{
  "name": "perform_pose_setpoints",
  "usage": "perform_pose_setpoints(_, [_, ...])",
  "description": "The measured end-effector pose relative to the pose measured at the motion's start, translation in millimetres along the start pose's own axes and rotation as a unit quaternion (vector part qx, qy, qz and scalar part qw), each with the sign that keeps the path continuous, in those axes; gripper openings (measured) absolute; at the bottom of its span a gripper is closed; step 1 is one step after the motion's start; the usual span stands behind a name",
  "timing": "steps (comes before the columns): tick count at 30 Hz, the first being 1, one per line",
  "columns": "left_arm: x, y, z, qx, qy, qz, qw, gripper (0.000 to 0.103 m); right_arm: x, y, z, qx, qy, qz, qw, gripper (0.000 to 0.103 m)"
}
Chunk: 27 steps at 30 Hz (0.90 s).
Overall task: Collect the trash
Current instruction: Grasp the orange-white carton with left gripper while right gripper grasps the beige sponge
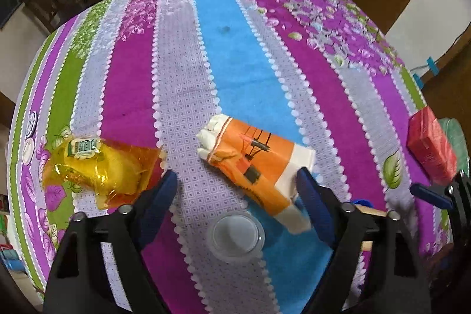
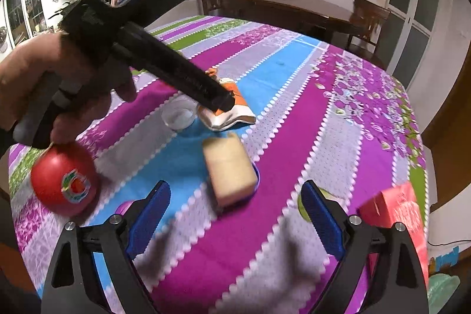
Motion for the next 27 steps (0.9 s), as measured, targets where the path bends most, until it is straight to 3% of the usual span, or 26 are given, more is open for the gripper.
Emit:
perform_pose_setpoints(3, [0.5,3.4,0.1,-0.013,-0.006,0.006,0.9999,0.068,2.0,10.6,-0.8,0.0,0.0,0.009,1.0,0.078])
perform_pose_setpoints(9, [2.2,5.2,-4.0,-0.022,0.001,0.009,0.9997,0.06,4.8,23.1,-5.0,-0.006,0.005,0.014,1.0,0.074])
perform_pose_setpoints(11, [3.4,6.2,-6.8,-0.03,-0.002,0.011,0.9995,0.054,5.1,27.9,-6.7,-0.007,0.007,0.017,1.0,0.066])
perform_pose_setpoints(13, [4.4,5.8,-10.3,-0.037,-0.002,0.009,0.9993,0.044,4.6,31.9,-6.5,-0.006,0.01,0.021,1.0,0.051])
perform_pose_setpoints(15, [4.7,5.0,-12.8,-0.037,-0.001,0.006,0.9993,0.041,4.4,32.2,-6.2,-0.009,0.01,0.019,1.0,0.044])
perform_pose_setpoints(16, [5.1,4.6,-13.0,-0.036,0.0,0.004,0.9993,0.029,4.5,31.2,-6.7,-0.011,0.012,0.017,1.0,0.04])
perform_pose_setpoints(18, [5.9,4.1,-11.1,-0.031,-0.005,0.003,0.9995,0.012,4.6,26.3,-8.8,-0.019,0.018,0.008,1.0,0.04])
perform_pose_setpoints(27, [15.2,-27.9,-7.0,-0.012,-0.009,-0.063,0.9979,0.009,-0.4,-16.2,-11.2,-0.032,0.06,-0.043,0.997,0.04])
Point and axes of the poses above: each gripper's, at about its wrist camera, not at the fingertips, and y roughly the way its jaws point, z to its left, x to its top, the point moved 10 cm from there along y, roughly the way its jaws point, and after that the axes turned 1 degree about -z, right-handed, at the moved point
